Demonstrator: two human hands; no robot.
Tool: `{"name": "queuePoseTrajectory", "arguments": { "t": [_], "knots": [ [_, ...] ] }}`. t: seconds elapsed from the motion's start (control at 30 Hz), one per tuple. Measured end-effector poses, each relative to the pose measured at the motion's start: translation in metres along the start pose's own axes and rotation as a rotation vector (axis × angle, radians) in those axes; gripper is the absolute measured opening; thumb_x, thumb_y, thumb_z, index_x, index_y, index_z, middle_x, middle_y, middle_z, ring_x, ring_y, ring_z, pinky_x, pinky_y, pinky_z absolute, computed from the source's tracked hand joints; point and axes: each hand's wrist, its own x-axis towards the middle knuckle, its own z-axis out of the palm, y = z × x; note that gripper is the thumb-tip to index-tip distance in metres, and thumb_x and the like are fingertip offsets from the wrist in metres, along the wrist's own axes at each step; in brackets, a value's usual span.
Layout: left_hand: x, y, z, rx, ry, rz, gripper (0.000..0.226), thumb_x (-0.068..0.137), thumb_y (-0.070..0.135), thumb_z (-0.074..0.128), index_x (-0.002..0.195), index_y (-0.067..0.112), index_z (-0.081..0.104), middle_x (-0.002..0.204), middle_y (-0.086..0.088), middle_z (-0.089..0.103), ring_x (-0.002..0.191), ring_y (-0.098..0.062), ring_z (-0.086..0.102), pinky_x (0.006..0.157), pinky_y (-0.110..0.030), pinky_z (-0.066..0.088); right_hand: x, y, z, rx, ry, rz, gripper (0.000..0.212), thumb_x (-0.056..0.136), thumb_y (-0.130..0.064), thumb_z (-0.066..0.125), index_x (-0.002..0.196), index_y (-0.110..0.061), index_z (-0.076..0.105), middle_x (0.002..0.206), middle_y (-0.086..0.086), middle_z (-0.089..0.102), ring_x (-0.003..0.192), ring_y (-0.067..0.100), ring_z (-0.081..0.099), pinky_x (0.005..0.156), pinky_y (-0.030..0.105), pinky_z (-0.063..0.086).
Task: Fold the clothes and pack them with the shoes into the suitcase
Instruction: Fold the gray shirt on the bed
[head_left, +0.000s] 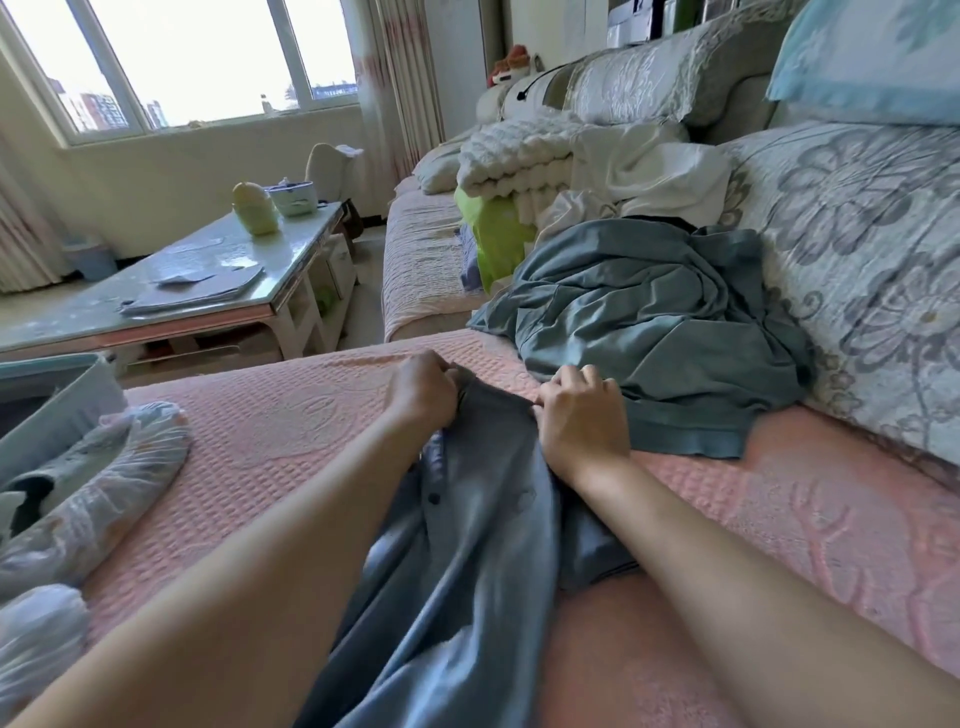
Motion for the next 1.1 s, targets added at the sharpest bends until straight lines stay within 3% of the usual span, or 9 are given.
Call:
{"name": "queuePoseTrajectory", "arguments": {
  "t": [0.13,0.23,0.33,0.4,0.63,0.73,0.9,1.0,1.1],
  "knots": [
    [-0.022,-0.003,0.018,-0.079,-0.228,0.111,0.062,0.091,0.012,0.067,0.145,0.01,0.036,0.125,-0.002,0.05,0.12,-0.021,0.049,0.098,-0.027,0.037,-0.001,-0.007,-0.007,-0.076,-0.195,-0.022,0.04,0.091,-0.02,0.049,0.131,-0.017,0.054,0.136,0.01,0.049,0.124,0.031,0.044,0.101,0.041,0.036],
    [-0.03,-0.023,0.007,-0.115,-0.242,0.23,0.058,0.094,-0.006,0.049,0.147,0.015,0.035,0.137,-0.003,0.046,0.124,-0.019,0.048,0.104,-0.03,0.042,-0.007,-0.021,-0.013,0.204,-0.212,-0.327,0.055,0.095,-0.023,0.05,0.149,-0.029,0.043,0.153,0.003,0.043,0.138,0.026,0.04,0.113,0.041,0.031],
    [-0.044,-0.04,-0.028,-0.197,-0.153,0.203,0.062,0.089,-0.024,0.03,0.138,0.009,0.046,0.132,-0.009,0.045,0.117,-0.021,0.047,0.076,-0.009,0.044,-0.009,-0.04,-0.019,0.16,-0.541,-0.349,0.058,0.094,-0.021,0.048,0.148,-0.04,0.044,0.153,-0.002,0.047,0.137,0.024,0.046,0.112,0.037,0.034],
    [-0.058,-0.062,-0.052,-0.116,-0.153,0.206,0.059,0.087,-0.025,0.03,0.13,0.007,0.055,0.123,-0.006,0.051,0.108,-0.018,0.048,0.066,-0.012,0.041,-0.009,-0.055,-0.023,-0.054,-0.593,-0.301,0.046,0.094,-0.02,0.045,0.137,-0.032,0.055,0.143,0.001,0.056,0.131,0.024,0.051,0.109,0.041,0.034],
    [-0.109,-0.146,-0.107,0.145,-0.125,0.079,0.008,0.093,0.023,0.064,0.096,0.029,0.065,0.109,-0.002,0.065,0.1,-0.022,0.061,0.084,-0.024,0.042,-0.005,-0.126,-0.05,0.055,-0.269,-0.315,0.033,0.095,-0.022,0.041,0.12,-0.019,0.062,0.122,0.009,0.062,0.113,0.029,0.054,0.102,0.044,0.039],
    [-0.122,-0.164,-0.113,0.145,-0.194,0.026,0.027,0.08,0.059,0.069,0.097,0.038,0.063,0.105,0.007,0.063,0.094,-0.017,0.062,0.088,-0.03,0.049,-0.008,-0.161,-0.045,0.158,-0.355,-0.378,0.036,0.099,-0.025,0.043,0.133,-0.022,0.056,0.131,0.01,0.06,0.118,0.03,0.054,0.101,0.042,0.043],
    [-0.13,-0.177,-0.116,0.156,-0.088,0.096,0.026,0.083,0.007,0.063,0.096,0.029,0.069,0.102,-0.003,0.07,0.096,-0.024,0.066,0.082,-0.028,0.051,-0.015,-0.187,-0.018,-0.121,-0.539,-0.338,0.046,0.1,-0.045,0.05,0.138,-0.02,0.044,0.14,0.01,0.054,0.131,0.03,0.046,0.107,0.046,0.032],
    [-0.121,-0.177,-0.135,0.212,0.137,0.042,0.033,0.088,0.005,0.052,0.101,0.031,0.069,0.104,0.004,0.068,0.093,-0.019,0.062,0.077,-0.025,0.044,-0.005,-0.184,-0.02,-0.025,-0.39,-0.251,0.035,0.099,-0.041,0.05,0.125,-0.02,0.06,0.129,0.008,0.062,0.123,0.029,0.053,0.105,0.041,0.034],
    [-0.106,-0.191,-0.146,0.288,0.229,-0.021,0.042,0.086,0.004,0.048,0.114,0.031,0.062,0.116,-0.007,0.064,0.107,-0.028,0.059,0.089,-0.039,0.05,0.012,-0.177,-0.021,0.218,-0.104,-0.006,0.031,0.099,-0.037,0.05,0.116,-0.016,0.065,0.115,0.013,0.069,0.112,0.033,0.06,0.097,0.041,0.04]
  ]
}}
